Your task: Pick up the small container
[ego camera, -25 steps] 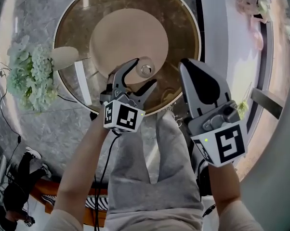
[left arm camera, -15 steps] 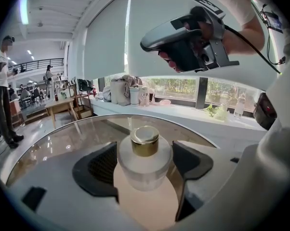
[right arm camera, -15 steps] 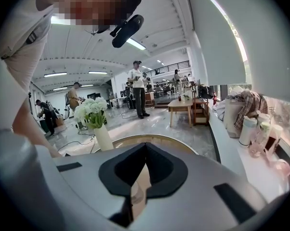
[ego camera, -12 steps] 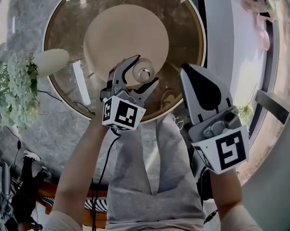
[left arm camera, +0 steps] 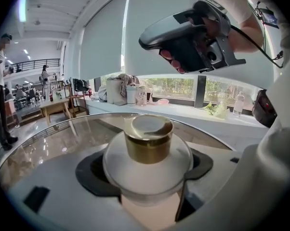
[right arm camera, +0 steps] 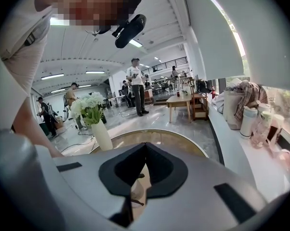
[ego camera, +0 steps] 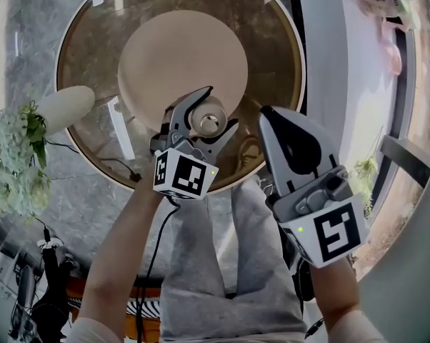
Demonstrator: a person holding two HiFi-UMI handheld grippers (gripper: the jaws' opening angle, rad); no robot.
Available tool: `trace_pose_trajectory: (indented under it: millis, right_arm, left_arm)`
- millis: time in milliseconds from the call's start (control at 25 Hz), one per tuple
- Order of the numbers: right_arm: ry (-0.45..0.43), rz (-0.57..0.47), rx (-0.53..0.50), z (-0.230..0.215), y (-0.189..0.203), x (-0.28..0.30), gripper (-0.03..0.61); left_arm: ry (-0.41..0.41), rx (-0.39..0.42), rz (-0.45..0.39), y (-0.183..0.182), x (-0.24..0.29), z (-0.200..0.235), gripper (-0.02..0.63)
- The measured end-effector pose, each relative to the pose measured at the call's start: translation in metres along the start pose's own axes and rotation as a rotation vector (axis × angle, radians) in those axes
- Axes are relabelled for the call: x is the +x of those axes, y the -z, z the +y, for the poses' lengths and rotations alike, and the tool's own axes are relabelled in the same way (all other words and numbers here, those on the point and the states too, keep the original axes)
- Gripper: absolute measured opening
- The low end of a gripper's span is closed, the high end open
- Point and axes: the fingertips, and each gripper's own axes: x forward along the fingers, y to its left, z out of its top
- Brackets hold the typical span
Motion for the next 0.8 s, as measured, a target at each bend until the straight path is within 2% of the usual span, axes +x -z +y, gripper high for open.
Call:
trace_pose_trajectory:
  millis: [240,480,640,800]
  right_arm:
    - [-0.028,0.031,0.048,0.003,0.013,0.002,0.006]
    - [-0.001,0.055,-0.031,0.002,0.018,0.009,0.006]
    - [-0.010,0.067,0.009,0.001,0.020,0.013,0.008]
    - [-0.044,0.100,0.043,0.001,0.024,0.017,0.009]
  left_arm:
    - [-0.015,0.031,-0.037,-0.001,0.002,0.002,0.344]
    - [0.018,0.051,-0.022,-0.001,0.003,-0.001,0.344]
    - [0.057,0.026,0.020,0.000,0.000,-0.002,0.344]
    - [0.094,0.027,0.028,-0.004,-0.010,-0.001,0.343]
